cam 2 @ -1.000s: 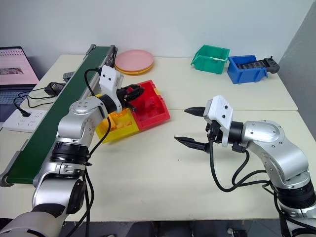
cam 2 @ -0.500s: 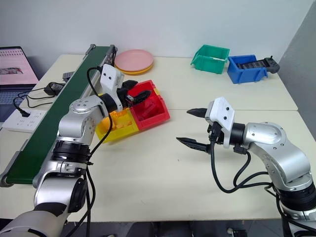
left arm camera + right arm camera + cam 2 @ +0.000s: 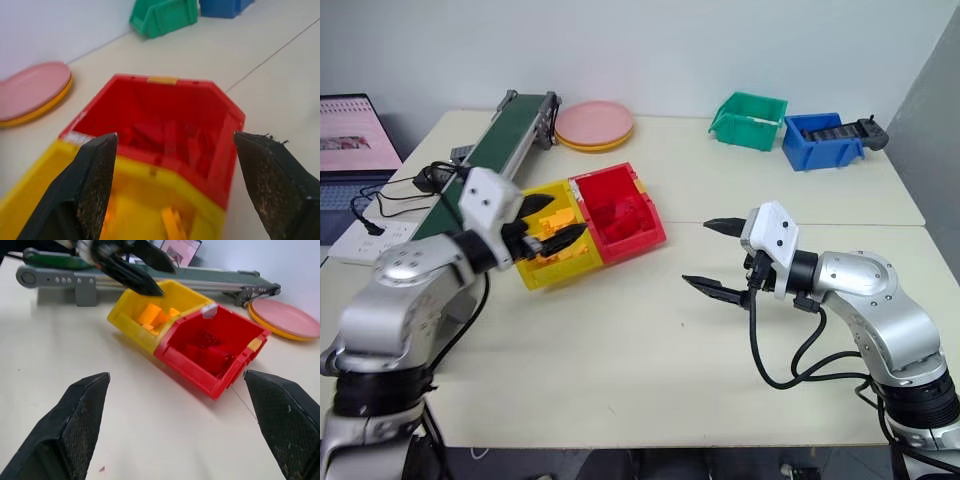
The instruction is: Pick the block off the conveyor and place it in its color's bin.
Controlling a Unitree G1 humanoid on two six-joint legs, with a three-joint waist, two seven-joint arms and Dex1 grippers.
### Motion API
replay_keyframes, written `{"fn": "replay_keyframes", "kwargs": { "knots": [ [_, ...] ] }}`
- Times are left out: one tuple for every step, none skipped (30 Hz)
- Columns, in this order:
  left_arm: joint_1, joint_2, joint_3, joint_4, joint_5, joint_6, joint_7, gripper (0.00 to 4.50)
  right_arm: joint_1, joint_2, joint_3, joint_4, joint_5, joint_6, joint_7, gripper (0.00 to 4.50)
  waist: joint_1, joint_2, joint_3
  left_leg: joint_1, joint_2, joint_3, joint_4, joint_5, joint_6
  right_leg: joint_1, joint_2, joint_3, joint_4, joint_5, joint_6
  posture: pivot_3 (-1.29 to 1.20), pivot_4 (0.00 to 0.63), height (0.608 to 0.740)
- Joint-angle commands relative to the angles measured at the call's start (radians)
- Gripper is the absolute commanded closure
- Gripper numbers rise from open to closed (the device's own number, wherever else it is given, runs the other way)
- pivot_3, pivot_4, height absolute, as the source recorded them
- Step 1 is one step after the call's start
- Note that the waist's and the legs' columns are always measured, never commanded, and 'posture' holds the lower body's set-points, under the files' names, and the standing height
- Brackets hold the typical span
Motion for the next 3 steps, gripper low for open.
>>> {"fn": "replay_keyframes", "kwargs": {
  "knots": [
    [0.085, -0.013, 0.083, -0.163, -0.065, 0.071, 0.046, 0.67, -0.003, 0.008, -0.016, 0.002, -0.013, -0.060, 0.009, 0.00, 0.002, 0.000, 0.000, 0.000, 0.000, 0.000, 0.000, 0.000, 0.000, 0.001, 0.000, 0.000, 0.000, 0.000, 0.000, 0.00, 0.150, 0.740],
    [0.107, -0.016, 0.092, -0.183, -0.074, 0.075, 0.051, 0.67, -0.004, 0.011, -0.013, 0.007, -0.016, -0.066, 0.009, 0.00, 0.002, 0.000, 0.000, 0.001, 0.000, 0.000, 0.000, 0.000, 0.000, 0.001, 0.000, 0.000, 0.000, 0.000, 0.000, 0.00, 0.150, 0.740],
    [0.131, -0.033, 0.111, -0.205, -0.090, 0.081, 0.066, 0.67, -0.008, 0.013, -0.011, 0.015, -0.017, -0.070, 0.011, 0.00, 0.002, 0.000, 0.000, 0.002, 0.000, 0.000, 0.000, 0.000, 0.000, 0.002, 0.000, 0.000, 0.000, 0.000, 0.000, 0.00, 0.150, 0.740]
  ]
}}
